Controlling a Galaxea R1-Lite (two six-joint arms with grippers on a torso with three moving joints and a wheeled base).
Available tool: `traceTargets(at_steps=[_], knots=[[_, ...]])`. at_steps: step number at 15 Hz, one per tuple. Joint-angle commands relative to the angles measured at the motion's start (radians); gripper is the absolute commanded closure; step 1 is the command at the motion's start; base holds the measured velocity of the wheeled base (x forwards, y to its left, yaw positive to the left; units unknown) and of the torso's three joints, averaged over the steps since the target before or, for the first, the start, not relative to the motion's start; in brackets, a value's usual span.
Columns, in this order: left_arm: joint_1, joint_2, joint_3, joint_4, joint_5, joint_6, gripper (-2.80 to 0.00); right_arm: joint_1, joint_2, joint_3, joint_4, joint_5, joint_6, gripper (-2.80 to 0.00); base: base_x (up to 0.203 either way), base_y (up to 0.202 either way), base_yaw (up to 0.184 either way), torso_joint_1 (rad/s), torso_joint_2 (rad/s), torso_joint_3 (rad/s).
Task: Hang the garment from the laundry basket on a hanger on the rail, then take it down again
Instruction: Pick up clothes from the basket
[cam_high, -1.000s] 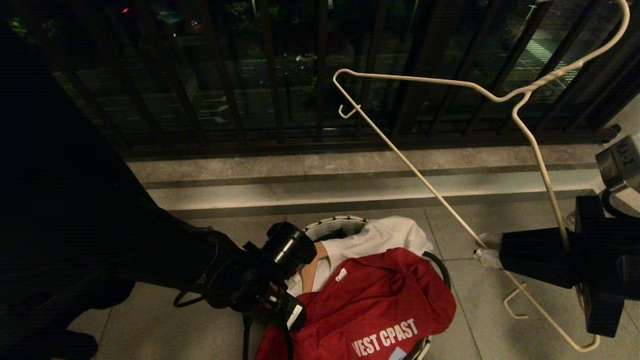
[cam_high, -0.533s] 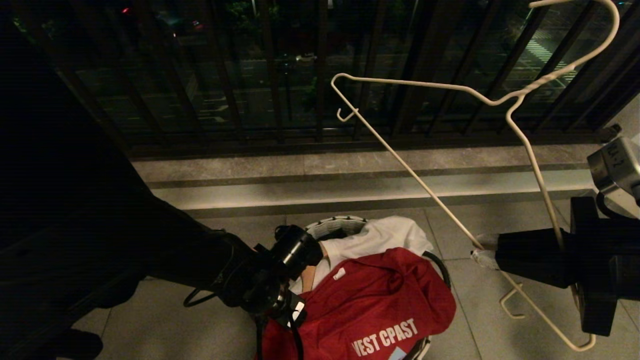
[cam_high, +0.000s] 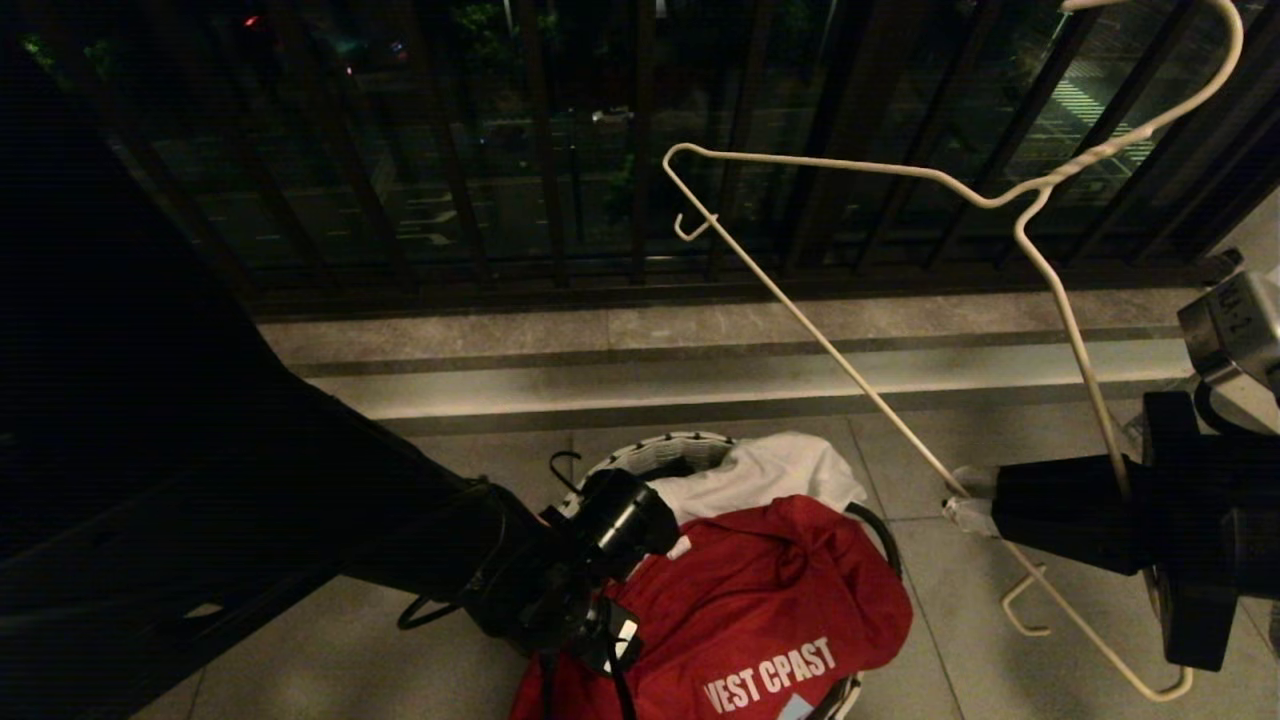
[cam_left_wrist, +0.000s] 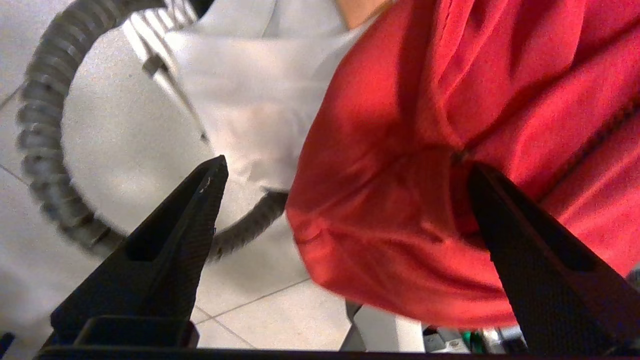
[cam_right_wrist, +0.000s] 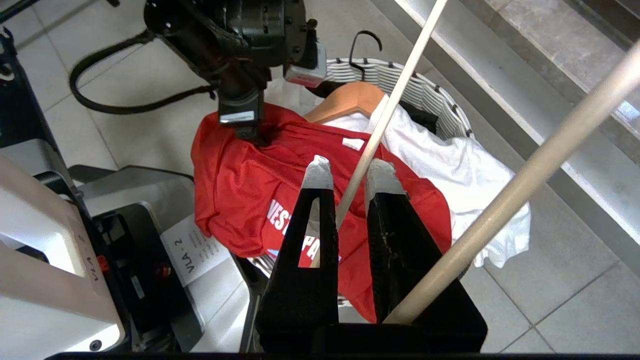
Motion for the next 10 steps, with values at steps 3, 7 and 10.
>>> traceTargets(at_steps=[3,7,10], knots=[[-0.001,0.043,-0.012,0.000,0.019,-0.012,-2.80,0.001,0.002,0.000,0.000,0.003,-0.003,0.00,0.000,0.000,0.000,0.000,0.00,0.000],[0.005,0.037,-0.013,0.002,0.096,-0.011,-2.80,0.001,0.003,0.000,0.000,0.003,-0.003,0.00,0.000,0.000,0.000,0.000,0.00,0.000],[0.011,0.011,-0.008,0.006,0.106,-0.006,-2.80,0.001,0.003,0.000,0.000,0.003,-0.003,0.00,0.000,0.000,0.000,0.000,0.00,0.000]])
